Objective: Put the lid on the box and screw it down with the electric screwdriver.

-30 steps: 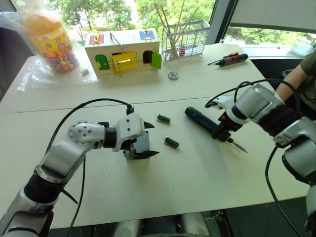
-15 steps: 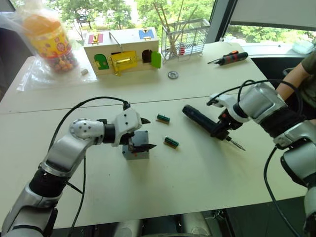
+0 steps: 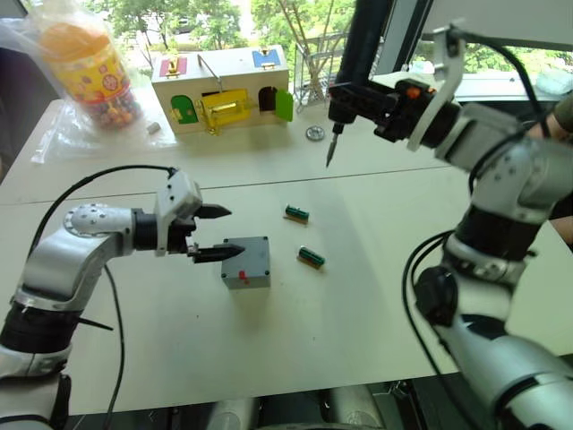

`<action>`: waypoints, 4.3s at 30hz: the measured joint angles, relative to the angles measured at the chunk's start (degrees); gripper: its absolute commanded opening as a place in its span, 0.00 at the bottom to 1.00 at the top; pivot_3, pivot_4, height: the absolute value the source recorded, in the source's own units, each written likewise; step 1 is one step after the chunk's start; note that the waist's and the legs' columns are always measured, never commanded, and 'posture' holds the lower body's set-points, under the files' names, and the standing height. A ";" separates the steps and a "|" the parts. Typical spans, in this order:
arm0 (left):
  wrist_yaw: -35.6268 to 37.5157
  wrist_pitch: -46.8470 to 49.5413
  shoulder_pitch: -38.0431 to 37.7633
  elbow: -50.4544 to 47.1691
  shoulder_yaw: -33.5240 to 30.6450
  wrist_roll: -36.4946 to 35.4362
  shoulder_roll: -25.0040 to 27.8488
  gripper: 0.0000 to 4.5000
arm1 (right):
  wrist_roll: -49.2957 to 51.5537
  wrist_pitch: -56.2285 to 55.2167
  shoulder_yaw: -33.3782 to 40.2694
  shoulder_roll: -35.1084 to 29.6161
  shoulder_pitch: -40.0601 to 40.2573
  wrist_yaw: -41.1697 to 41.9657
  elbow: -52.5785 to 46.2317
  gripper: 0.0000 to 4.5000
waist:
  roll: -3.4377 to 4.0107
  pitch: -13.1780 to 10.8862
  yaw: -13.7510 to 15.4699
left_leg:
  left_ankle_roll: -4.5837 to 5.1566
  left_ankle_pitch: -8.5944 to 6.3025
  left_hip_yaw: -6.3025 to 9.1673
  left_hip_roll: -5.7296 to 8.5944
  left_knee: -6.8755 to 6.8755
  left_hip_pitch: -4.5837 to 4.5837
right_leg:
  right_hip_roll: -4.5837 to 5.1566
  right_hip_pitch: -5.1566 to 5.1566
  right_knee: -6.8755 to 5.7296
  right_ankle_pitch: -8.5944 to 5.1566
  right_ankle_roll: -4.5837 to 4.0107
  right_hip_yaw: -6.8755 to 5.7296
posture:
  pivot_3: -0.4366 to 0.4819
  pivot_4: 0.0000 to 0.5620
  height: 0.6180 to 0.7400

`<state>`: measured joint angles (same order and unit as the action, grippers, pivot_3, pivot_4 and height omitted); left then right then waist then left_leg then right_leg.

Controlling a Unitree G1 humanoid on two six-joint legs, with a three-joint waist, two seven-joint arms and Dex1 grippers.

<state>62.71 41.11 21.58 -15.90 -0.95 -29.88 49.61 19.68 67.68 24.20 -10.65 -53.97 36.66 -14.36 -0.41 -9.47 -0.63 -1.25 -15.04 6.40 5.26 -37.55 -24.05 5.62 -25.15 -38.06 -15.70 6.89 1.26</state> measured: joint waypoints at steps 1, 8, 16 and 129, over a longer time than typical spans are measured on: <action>-0.23 1.03 -0.63 -1.19 -0.19 -0.90 0.14 1.00 | 1.09 -1.28 -0.09 1.90 2.93 -0.97 -1.83 0.40 | 0.02 -0.01 -0.05 | 0.01 0.00 -0.05 0.01 -0.06 0.00 | 0.00 0.01 0.00 0.00 0.00 0.00 | 0.48 0.27 1.00; -4.39 3.60 -1.86 -6.39 -0.12 -1.95 -0.34 1.00 | 3.72 -15.77 -10.35 10.73 16.85 -5.93 -11.92 0.40 | 0.10 -0.03 -0.98 | -0.04 0.03 -0.09 -0.08 0.16 0.07 | -0.06 -0.15 -0.10 0.00 0.00 0.03 | 0.48 0.27 1.00; -5.94 0.48 -5.09 -6.71 2.43 1.83 -0.32 0.59 | 4.07 -25.86 -24.51 11.65 26.13 -5.71 -12.34 0.40 | 0.10 -0.03 -1.86 | -0.06 0.04 -0.09 -0.08 0.19 0.10 | -0.10 -0.13 -0.08 0.00 -0.01 0.03 | 0.48 0.27 1.00; -8.93 -9.54 -10.36 -3.28 7.11 6.82 -3.73 0.49 | -2.62 -41.81 -39.84 5.72 32.18 -11.00 1.23 0.40 | 0.69 2.42 -0.38 | 0.61 -0.39 -0.06 -0.14 1.43 2.88 | -0.09 2.44 1.30 -0.18 -0.06 0.04 | 0.48 0.27 1.00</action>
<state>53.78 31.57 11.22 -19.18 6.17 -23.06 45.89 17.06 25.87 -15.64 -4.94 -21.79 25.67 -13.13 0.27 -7.05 -1.01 -0.64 -15.43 6.34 5.12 -36.12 -21.17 5.53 -22.70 -36.76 -15.88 6.83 1.30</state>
